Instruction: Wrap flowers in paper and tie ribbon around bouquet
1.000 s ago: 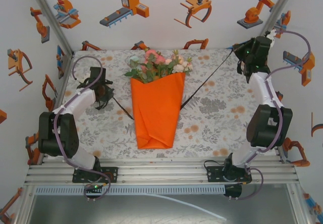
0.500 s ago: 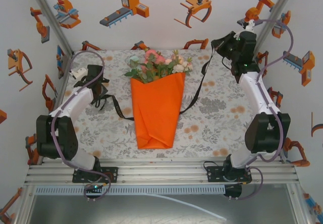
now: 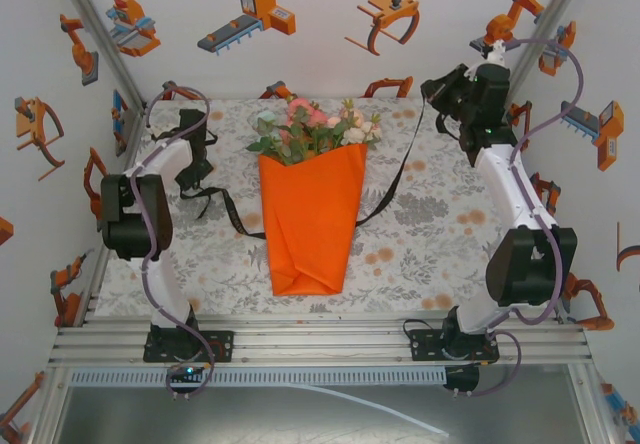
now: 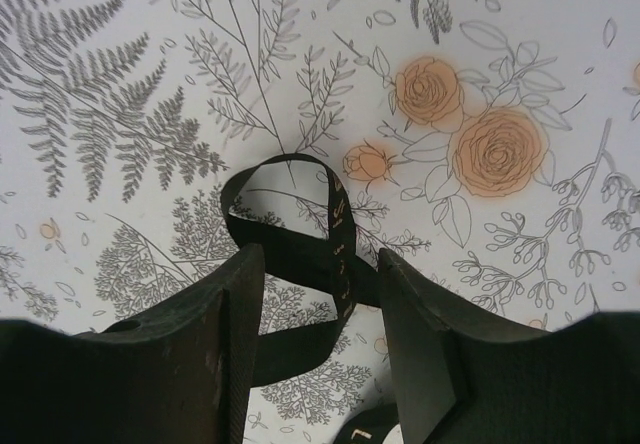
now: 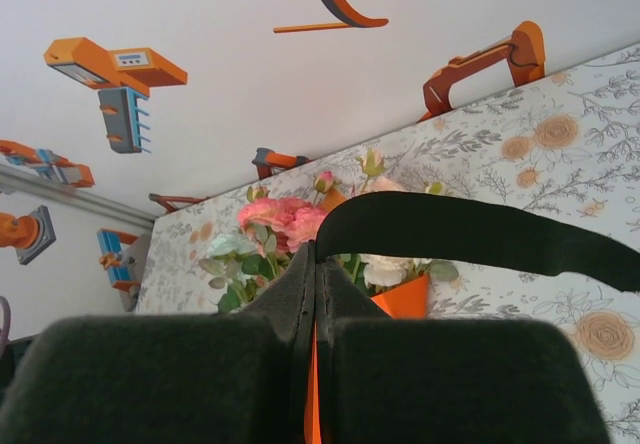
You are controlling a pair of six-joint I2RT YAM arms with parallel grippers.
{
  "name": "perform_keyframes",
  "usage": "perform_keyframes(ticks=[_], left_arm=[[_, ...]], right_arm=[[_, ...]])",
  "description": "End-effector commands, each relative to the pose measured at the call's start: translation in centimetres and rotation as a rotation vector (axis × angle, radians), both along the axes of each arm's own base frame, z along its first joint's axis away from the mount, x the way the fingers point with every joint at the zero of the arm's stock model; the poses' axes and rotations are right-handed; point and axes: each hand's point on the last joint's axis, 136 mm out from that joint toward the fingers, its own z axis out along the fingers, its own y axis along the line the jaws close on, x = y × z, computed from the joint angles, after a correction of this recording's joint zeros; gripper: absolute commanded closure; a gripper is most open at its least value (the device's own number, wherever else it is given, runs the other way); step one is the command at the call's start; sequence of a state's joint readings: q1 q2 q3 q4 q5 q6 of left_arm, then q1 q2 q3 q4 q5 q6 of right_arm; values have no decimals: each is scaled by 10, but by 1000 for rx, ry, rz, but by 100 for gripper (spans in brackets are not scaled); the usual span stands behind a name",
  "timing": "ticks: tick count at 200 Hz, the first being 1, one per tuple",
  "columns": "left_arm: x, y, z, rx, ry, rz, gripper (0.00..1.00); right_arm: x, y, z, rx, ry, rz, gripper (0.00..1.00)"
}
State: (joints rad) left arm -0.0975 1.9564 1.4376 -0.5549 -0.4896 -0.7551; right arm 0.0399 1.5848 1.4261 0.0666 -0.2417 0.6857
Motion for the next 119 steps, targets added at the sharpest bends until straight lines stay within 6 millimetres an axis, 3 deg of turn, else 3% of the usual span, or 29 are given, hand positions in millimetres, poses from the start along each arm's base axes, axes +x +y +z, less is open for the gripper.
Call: perform_keyframes(ticks=[1, 35, 63, 72, 84, 92, 100, 119], left_arm=[[1, -5, -8, -43, 24, 10, 52], [-5, -1, -18, -45, 54, 32, 65], [-3, 0, -25, -102, 54, 48, 66], [-3, -1, -29, -125, 52, 53, 73], [-2, -3, -30, -151, 43, 49, 92], [1, -6, -22, -168, 22, 36, 100], [4, -8, -7, -179, -13, 20, 100], [10, -11, 57, -199, -176, -25, 100]], right_arm=[[-4, -4, 7, -30, -27, -13, 100], [-4, -5, 5, -33, -20, -21, 100], [-5, -7, 7, -35, -20, -30, 100], [-6, -7, 9, -35, -23, -32, 100], [-7, -9, 8, -39, -20, -37, 100], [-8, -9, 9, -47, -17, -40, 100], [-10, -11, 12, -59, -21, -46, 100], [-14, -21, 18, -99, -23, -87, 100]])
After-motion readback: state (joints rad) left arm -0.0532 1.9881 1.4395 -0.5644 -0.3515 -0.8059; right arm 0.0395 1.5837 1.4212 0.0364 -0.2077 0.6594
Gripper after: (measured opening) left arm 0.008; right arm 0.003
